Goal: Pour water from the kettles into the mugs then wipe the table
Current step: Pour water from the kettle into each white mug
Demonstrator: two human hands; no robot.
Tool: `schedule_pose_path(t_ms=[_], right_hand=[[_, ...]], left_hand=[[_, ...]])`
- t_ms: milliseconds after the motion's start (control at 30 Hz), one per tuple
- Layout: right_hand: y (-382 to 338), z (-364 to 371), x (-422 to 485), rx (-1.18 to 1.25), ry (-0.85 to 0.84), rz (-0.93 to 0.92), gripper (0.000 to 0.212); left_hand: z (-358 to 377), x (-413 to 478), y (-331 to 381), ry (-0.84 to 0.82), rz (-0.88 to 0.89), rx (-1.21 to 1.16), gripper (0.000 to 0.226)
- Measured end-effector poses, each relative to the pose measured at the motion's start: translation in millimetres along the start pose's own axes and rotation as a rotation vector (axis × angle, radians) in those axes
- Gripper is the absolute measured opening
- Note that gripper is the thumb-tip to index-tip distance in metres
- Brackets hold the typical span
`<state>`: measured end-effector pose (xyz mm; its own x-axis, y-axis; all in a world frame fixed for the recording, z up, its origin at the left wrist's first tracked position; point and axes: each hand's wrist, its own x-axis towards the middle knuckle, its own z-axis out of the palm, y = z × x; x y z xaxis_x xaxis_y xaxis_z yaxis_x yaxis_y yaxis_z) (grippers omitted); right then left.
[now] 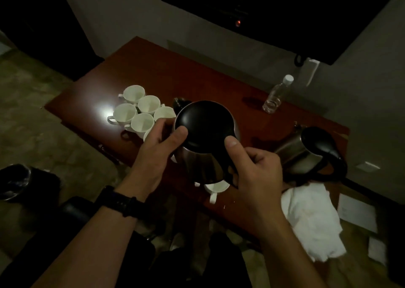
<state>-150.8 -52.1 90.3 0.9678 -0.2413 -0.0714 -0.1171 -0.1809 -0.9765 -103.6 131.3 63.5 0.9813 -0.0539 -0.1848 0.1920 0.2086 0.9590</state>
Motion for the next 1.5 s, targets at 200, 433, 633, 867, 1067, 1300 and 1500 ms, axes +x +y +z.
schedule_pose_path(t_ms=[200,433,633,867,1067,1300,1500], right_hand=[[5.8,28.3,-50.7,0.115,0.097,0.021,0.056],[16.1,47.1,-92.2,0.116,0.189,0.063,0.053],[13.2,46.6,-104.1,0.108,0.219,0.03,0.047],[2.2,64.2,-91.5,0.157,0.274,0.036,0.056],[-1.8,97.1,-68.9,0.162,0.376,0.06,0.054],[-1.5,157.4,-62.8,0.219,0.636,0.14,0.045],[5.0,195.4,-80.1,0.222,0.917,0.239,0.054]], left_hand=[[-25.6,-14.8,10.3,-0.126,0.015,0.1,0.053],[-35.3,-32.6,-3.9,-0.166,0.007,0.194,0.06],[-36.7,-44.8,-8.4,-0.145,-0.005,0.172,0.062],[-42.8,-18.3,4.4,-0.18,-0.011,0.17,0.053],[-58.8,21.8,9.5,-0.262,-0.002,0.182,0.042],[-91.6,70.1,9.4,-0.493,0.02,0.268,0.058],[-99.2,77.3,2.4,-0.656,-0.06,0.322,0.072]])
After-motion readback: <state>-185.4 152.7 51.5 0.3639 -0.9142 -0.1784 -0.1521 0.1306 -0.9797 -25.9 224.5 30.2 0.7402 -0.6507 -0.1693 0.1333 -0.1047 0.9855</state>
